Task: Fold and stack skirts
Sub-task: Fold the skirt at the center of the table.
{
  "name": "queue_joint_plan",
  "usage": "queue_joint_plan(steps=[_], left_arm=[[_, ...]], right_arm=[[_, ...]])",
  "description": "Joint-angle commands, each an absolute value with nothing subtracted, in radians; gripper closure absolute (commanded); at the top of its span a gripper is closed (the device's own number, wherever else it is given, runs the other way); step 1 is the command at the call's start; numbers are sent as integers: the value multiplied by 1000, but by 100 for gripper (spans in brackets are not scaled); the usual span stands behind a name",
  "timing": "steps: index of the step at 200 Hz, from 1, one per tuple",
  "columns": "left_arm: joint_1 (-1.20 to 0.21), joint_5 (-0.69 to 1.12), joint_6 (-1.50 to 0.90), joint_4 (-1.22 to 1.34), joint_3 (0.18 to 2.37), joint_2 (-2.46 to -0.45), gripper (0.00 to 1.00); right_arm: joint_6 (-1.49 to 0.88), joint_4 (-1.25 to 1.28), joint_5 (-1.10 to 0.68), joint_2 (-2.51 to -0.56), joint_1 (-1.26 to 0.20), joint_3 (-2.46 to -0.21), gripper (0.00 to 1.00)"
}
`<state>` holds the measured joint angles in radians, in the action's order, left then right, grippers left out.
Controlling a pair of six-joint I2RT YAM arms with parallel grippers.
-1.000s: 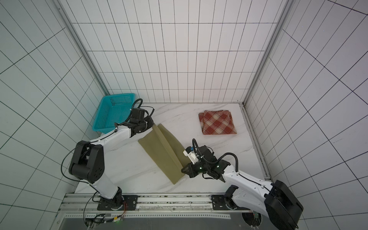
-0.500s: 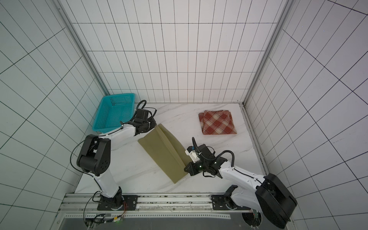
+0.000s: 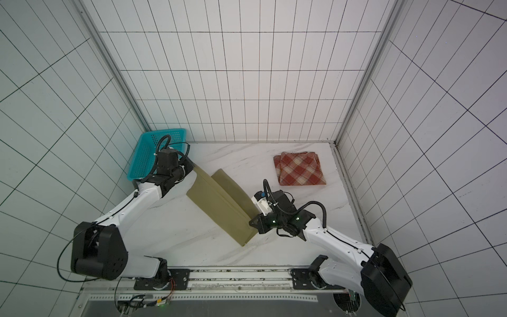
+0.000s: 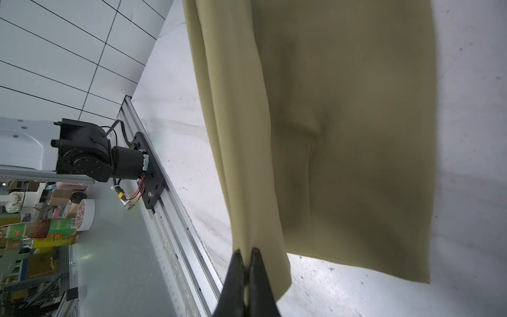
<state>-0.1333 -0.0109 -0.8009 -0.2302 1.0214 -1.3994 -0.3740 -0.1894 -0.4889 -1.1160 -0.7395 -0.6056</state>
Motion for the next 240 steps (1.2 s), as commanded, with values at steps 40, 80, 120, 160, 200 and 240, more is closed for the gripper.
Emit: queue_joint_plan(steps=[40,80,120,160,200,240], left_arm=[[-78,-73,-738,-104,1011,-1427,100],[-87,-2,-744,-127,1100,-1569,100],[-119,-5,-742,-114,1181,-1687,100],[-145,-9,-748,-95,1236,-1781,100],[-152,-5,-755,-81,1268,-1850,100],[-152,-4,-758,-73,1284,-1901,100]], right_arm=[[-403,-330,-511,-1124,-773,-611,100],[-434,-293,-499,-1150,-765,-584,100],[-439,-280,-475,-1190,-744,-591,100],[-444,-278,-475,-1256,-719,-598,100],[-445,-281,-451,-1296,-692,-618,100],[-443,-288,-447,-1337,-666,-632,100]])
